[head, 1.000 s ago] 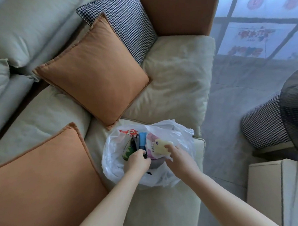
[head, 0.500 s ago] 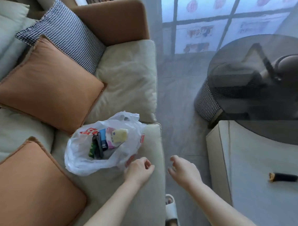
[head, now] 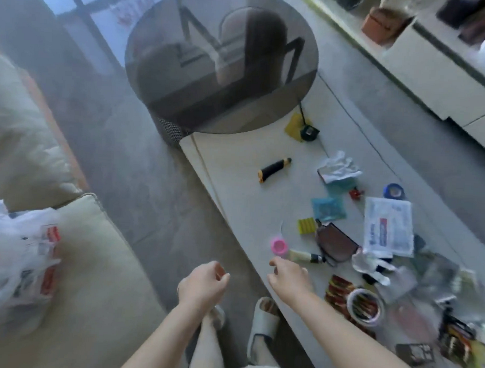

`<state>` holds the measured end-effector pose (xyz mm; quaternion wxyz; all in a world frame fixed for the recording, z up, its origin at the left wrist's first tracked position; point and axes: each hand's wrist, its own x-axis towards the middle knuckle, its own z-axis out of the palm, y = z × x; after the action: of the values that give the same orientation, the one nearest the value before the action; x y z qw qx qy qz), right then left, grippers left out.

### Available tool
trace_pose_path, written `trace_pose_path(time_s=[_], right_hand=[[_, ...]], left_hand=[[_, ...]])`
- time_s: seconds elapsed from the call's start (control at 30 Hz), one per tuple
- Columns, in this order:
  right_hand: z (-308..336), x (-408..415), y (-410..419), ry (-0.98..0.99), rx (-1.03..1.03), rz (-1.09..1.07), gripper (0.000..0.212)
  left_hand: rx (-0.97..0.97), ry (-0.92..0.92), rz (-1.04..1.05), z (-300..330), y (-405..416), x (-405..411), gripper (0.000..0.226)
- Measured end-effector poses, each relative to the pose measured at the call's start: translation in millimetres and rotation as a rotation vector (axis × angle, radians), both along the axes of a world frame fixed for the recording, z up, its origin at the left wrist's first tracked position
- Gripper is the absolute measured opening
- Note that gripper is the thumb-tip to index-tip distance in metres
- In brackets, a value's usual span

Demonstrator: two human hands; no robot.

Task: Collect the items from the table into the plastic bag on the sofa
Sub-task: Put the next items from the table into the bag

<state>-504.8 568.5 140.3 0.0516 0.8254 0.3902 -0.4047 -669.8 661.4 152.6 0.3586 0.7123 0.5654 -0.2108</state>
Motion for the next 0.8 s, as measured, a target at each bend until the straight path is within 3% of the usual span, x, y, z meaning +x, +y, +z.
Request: trace_pose_path(time_s=[0.33,0.6,0.8], right_hand=[[-80,101,-86,-0.028,-0.048,-0.185,0.04],[-162,121,-72,-0.124,0.005,0.043,0.043],[-198,120,-56,-0.203,-0.006,0.176,0.066]], left_hand=[[-0.056,0.02,-0.302,-89,-38,104,0.031],[-0.012,0.065,-0.427,-171,-30,164,0.044],[0.075,0.035,-0.423,-212,-32,184,0.053]])
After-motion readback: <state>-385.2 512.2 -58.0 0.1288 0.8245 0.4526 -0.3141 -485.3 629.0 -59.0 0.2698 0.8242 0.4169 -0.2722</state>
